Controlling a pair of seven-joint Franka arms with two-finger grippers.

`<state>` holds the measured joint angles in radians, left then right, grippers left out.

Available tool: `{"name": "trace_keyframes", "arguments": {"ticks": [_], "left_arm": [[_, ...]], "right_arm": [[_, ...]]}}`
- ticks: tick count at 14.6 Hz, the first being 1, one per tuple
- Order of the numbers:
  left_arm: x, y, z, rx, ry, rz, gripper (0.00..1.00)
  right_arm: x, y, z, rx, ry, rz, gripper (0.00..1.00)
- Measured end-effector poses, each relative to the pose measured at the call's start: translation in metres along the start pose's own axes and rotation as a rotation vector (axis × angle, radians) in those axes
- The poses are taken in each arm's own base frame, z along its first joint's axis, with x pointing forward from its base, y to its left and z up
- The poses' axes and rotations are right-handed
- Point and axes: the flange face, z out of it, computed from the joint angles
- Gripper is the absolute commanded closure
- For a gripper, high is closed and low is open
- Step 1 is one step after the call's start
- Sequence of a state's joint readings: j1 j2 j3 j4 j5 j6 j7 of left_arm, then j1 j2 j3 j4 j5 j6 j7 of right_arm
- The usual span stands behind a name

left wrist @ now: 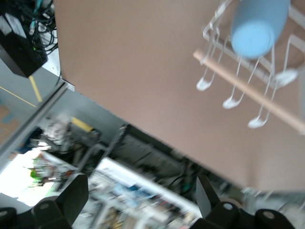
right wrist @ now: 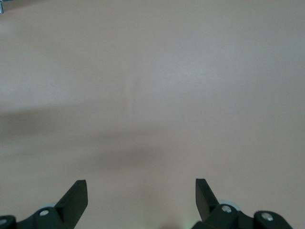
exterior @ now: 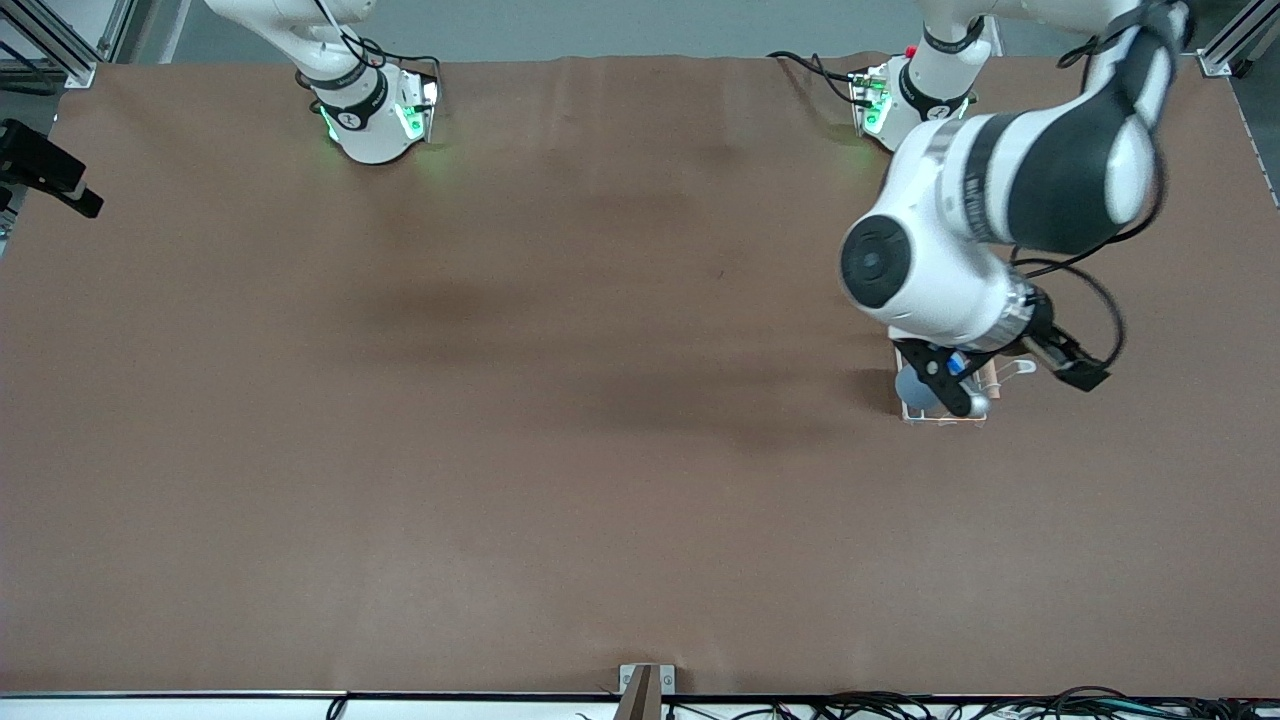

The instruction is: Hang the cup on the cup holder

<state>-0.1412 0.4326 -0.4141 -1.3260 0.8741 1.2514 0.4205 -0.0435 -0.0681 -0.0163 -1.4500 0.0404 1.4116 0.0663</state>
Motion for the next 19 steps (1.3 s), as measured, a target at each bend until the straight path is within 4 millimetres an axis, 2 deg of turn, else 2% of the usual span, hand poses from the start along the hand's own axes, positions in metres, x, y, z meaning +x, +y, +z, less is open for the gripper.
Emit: {"name": "trace_keyframes", "arguments": {"ticks": [4, 5, 7, 9, 11, 16, 17, 19], "left_arm": [[-0.006, 0.017, -0.038, -0.182, 0.141, -0.401, 0.00], [-0.012, 0.019, -0.048, -0.230, 0.174, -0.468, 0.00], [-0.036, 0.006, -0.061, -0.326, 0.233, -0.562, 0.00], [-0.067, -0.021, -0.064, -0.403, 0.304, -0.627, 0.00], [-0.092, -0.039, -0.064, -0.459, 0.344, -0.670, 0.00], [-0.128, -0.054, -0.069, -0.612, 0.428, -0.707, 0.00], [-0.141, -0.060, -0.070, -0.651, 0.451, -0.727, 0.00], [-0.173, -0.070, -0.055, -0.717, 0.461, -0.767, 0.00]], "right_arm": [[0.002, 0.001, -0.001, -0.013, 0.016, 0.001, 0.00], [0.002, 0.002, -0.001, -0.022, 0.019, 0.003, 0.00], [0.003, 0.004, -0.002, -0.039, 0.024, 0.005, 0.00], [0.003, 0.005, -0.002, -0.044, 0.028, 0.006, 0.00], [0.004, 0.005, -0.001, -0.045, 0.028, 0.006, 0.00], [0.004, 0.004, -0.002, -0.044, 0.035, 0.005, 0.00], [0.005, 0.004, -0.002, -0.044, 0.036, 0.004, 0.00], [0.005, 0.004, -0.001, -0.044, 0.034, 0.004, 0.00]]}}
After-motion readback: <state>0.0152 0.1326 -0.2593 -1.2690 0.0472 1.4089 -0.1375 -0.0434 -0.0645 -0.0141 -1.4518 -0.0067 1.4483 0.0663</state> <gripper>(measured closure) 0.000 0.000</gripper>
